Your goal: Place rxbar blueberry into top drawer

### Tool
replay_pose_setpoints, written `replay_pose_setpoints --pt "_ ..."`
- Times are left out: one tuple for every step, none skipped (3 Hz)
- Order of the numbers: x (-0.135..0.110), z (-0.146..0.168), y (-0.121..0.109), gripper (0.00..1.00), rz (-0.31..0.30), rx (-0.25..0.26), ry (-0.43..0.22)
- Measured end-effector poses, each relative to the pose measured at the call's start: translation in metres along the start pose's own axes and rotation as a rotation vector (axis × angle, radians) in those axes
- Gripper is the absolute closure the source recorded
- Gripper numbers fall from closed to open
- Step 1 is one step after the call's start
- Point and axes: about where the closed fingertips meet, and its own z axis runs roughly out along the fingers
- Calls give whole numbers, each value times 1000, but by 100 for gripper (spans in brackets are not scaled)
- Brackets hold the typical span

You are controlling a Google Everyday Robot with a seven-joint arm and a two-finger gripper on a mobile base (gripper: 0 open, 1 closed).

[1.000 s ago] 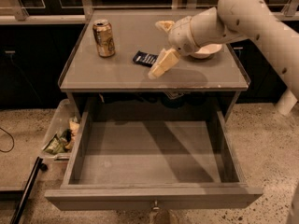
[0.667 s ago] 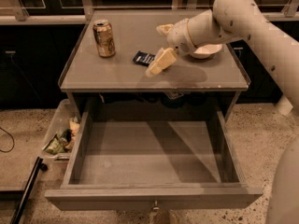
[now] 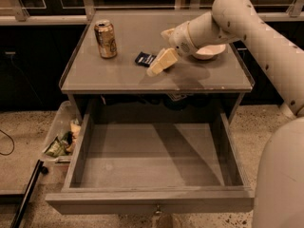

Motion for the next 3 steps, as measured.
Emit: replay_pose_setpoints --pt "12 8 -7 0 39 2 25" --pt "21 13 -11 0 67 -3 36" --pt "26 16 -14 0 84 -9 37"
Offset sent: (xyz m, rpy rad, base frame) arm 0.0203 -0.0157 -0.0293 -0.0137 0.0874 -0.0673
